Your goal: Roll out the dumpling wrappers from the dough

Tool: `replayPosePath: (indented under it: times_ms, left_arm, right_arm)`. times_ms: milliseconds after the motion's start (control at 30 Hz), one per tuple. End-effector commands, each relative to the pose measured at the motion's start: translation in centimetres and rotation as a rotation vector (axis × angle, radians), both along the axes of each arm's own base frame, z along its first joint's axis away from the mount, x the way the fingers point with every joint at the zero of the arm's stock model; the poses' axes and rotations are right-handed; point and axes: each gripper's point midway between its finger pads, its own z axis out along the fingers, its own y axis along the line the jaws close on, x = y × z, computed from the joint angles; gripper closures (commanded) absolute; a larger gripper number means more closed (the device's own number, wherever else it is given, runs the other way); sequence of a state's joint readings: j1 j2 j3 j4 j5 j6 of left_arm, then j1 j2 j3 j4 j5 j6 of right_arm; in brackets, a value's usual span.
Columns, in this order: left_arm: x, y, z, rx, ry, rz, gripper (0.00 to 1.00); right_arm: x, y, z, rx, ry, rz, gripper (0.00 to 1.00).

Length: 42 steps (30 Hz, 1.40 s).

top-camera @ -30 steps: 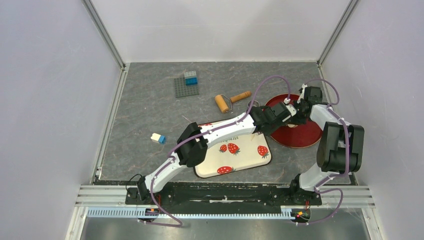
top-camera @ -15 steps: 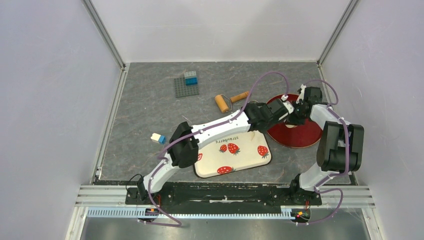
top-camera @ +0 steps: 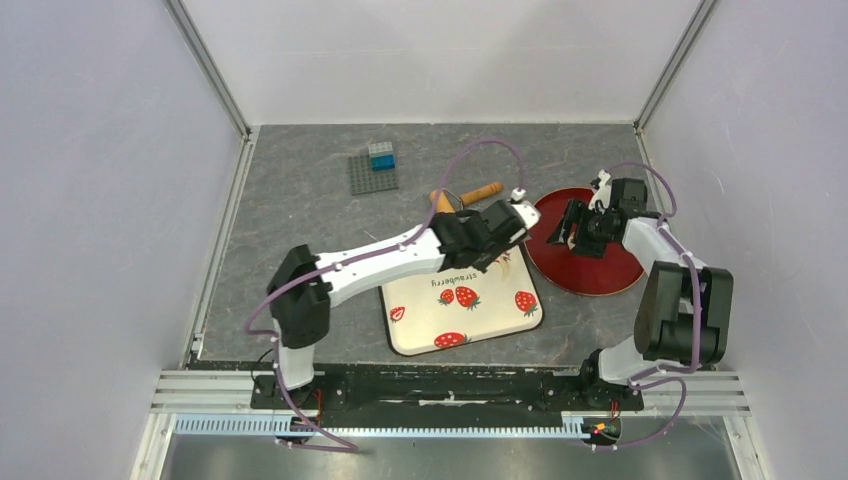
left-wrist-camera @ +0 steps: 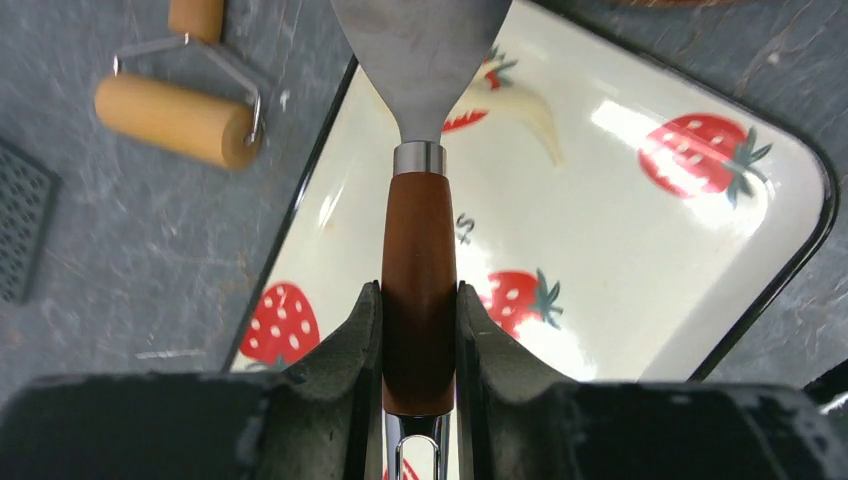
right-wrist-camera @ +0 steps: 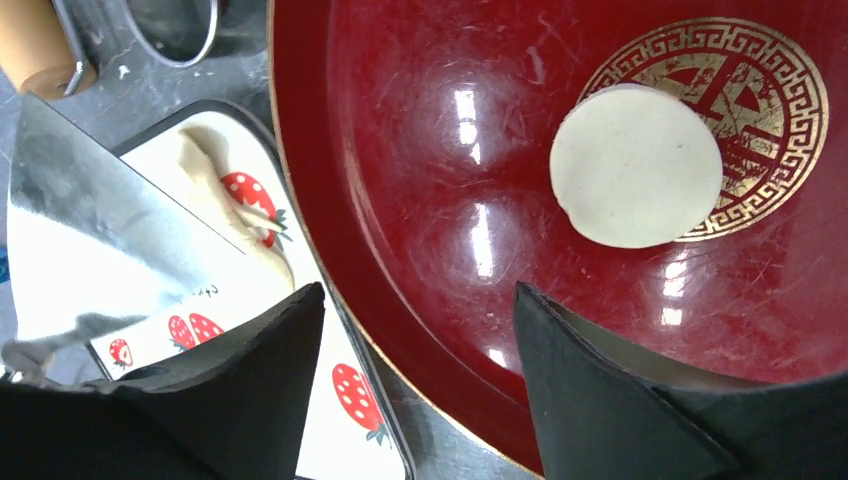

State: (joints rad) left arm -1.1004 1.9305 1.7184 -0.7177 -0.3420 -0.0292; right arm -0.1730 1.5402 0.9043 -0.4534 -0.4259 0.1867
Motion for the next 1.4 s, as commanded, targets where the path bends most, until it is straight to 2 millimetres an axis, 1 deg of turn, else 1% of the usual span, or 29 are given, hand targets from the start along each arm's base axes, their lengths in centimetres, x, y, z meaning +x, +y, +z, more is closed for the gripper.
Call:
replayPosePath:
  times_ms: [0,100,167,200,300,333,400,433,467,567,667,800,867,1067,1233,1300,1367]
  left_arm:
    - [0.8,1.4,3.9,-0.292,-0.007,0.108,0.98]
    - [0.5,3.9,3.7,-0.388,0.021,0.154,0.98]
    - [0.2,5.9,3.2,-0.437,0.035,0.191,0.98]
    - [0.2,7.1,3.3,-0.468,0.043,0.22,0.98]
    - [0.1,11.0,2.5,-0.548,0.068,0.301,0.98]
    - [0.3,12.5,2.0,-0.568,0.074,0.336,0.98]
    - [0.4,15.3,2.1,-0.618,0.061,0.401,0.98]
    - [0.6,16.8,1.7,-0.622,0.053,0.437,0.98]
    - [0.7,18.1,1.8,-0.628,0.038,0.468,0.98]
    - [0.5,21.3,1.1,-0.597,0.012,0.557,0.98]
    - [0.4,23.9,0.3,-0.574,-0.025,0.665,0.98]
    - [0.5,26.1,-0.6,-0.547,-0.048,0.775,0.98]
    - [0.5,27.0,-1.5,-0.514,-0.042,0.837,0.98]
    - [0.5,27.8,-4.0,-0.432,0.005,0.898,0.98]
    - [0.1,28.2,-6.2,-0.372,0.068,0.944,0.98]
    - [0.0,28.7,-6.7,-0.339,0.079,0.97,0.93]
    - [0.0,29.2,-7.0,-0.313,0.082,0.991,0.85]
  right_arm:
    - [-0.4,0.7,2.3,0.02,-0.073,0.024,0.21]
    - [-1.1,0.6,2.7,0.007,-0.078,0.033,0.1]
    - [-1.5,0.6,2.9,0.001,-0.082,0.037,0.05]
    - [-1.7,0.7,3.0,-0.001,-0.083,0.042,0.03]
    - [-2.5,1.0,3.2,0.002,-0.086,0.062,0.02]
    - [-2.7,1.0,3.1,-0.001,-0.085,0.067,0.02]
    - [-3.2,0.9,3.1,-0.011,-0.083,0.072,0.02]
    - [-3.5,0.8,3.0,-0.022,-0.082,0.073,0.02]
    - [-3.7,0.7,3.0,-0.03,-0.082,0.075,0.02]
    - [-4.3,0.2,2.8,-0.067,-0.079,0.063,0.02]
    - [-4.5,-0.1,2.7,-0.084,-0.08,0.056,0.02]
    - [-4.3,-0.2,2.7,-0.089,-0.081,0.048,0.02]
    - [-4.2,-0.3,2.7,-0.094,-0.081,0.046,0.02]
    - [-4.5,-0.5,2.1,-0.104,-0.06,0.044,0.02]
    - [-4.7,-0.9,2.0,-0.129,-0.058,0.044,0.02]
    - [-4.8,-1.1,1.9,-0.14,-0.056,0.044,0.02]
    - [-4.8,-1.2,1.9,-0.152,-0.054,0.043,0.02]
